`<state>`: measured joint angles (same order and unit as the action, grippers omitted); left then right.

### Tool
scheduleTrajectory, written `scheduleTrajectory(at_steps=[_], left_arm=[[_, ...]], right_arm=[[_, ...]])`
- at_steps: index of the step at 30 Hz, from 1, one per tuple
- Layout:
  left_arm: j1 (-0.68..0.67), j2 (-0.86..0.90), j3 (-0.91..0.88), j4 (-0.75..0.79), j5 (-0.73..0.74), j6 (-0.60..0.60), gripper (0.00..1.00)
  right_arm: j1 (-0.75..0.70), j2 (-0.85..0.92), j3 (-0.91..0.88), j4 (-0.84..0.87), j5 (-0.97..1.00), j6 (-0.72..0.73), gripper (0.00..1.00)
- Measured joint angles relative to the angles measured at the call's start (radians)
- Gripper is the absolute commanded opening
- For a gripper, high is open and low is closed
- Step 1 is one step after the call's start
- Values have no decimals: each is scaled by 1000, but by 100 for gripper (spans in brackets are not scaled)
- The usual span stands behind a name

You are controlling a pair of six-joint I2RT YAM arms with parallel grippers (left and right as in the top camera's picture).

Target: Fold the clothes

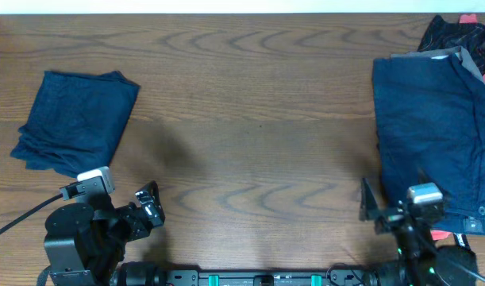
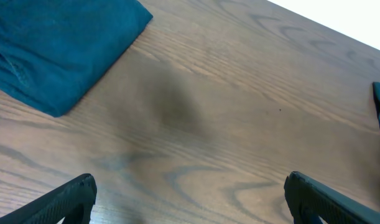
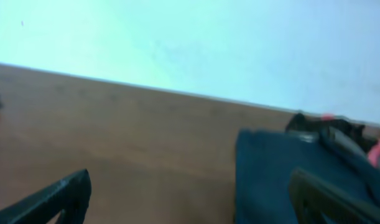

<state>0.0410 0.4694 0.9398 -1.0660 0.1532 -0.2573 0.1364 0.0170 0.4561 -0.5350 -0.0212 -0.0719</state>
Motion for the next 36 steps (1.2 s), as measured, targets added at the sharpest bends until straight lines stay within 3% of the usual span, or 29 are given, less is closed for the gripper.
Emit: scheduleTrajectory(at_steps=[13,20,36], left_arm=[[0,0,-1,0,0,0,98],[0,0,-1,0,0,0,98],[0,0,-1,0,0,0,98]], right_arm=[[0,-5,-403,574,0,-69,99],[0,-6,-449,472,-32,-156,99],[0,-5,-449,469,-45,-168,99]])
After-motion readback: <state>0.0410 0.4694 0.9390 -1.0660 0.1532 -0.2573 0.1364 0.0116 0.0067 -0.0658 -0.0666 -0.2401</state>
